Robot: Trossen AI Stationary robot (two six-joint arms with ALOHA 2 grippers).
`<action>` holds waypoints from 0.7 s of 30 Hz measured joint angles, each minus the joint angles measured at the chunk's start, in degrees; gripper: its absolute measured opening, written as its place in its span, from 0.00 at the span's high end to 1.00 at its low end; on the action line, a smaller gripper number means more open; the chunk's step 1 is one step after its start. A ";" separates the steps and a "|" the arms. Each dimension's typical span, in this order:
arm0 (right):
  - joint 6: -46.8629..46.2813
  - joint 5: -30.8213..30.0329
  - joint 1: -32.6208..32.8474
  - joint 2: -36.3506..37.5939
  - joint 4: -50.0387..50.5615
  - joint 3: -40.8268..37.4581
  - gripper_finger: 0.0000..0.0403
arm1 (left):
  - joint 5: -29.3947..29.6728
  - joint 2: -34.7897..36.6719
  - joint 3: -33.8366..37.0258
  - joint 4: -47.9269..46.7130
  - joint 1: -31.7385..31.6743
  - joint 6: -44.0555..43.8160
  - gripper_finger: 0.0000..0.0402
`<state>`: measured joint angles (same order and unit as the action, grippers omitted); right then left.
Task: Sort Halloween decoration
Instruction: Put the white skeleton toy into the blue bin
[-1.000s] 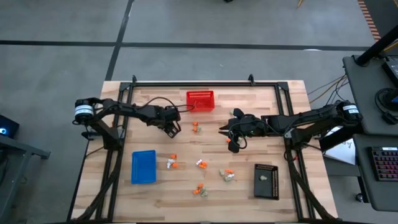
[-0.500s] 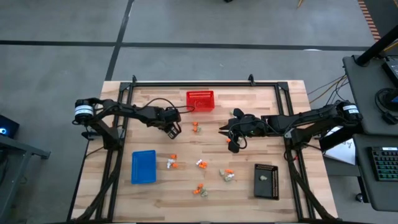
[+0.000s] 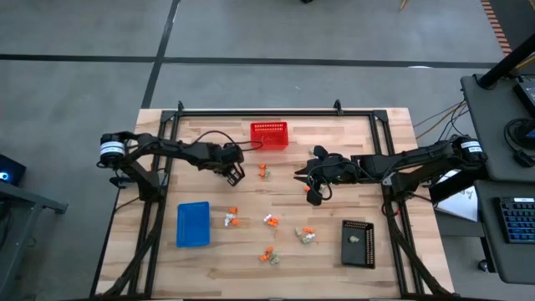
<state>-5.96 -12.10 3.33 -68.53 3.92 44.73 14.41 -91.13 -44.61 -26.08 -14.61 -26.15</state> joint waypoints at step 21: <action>-1.11 0.04 0.00 0.00 0.03 0.02 0.84 | -0.39 3.03 -11.47 -10.33 3.70 7.20 1.00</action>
<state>-7.07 -12.05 3.33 -68.53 3.96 44.75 14.02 -88.10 -56.08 -36.40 -10.91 -18.95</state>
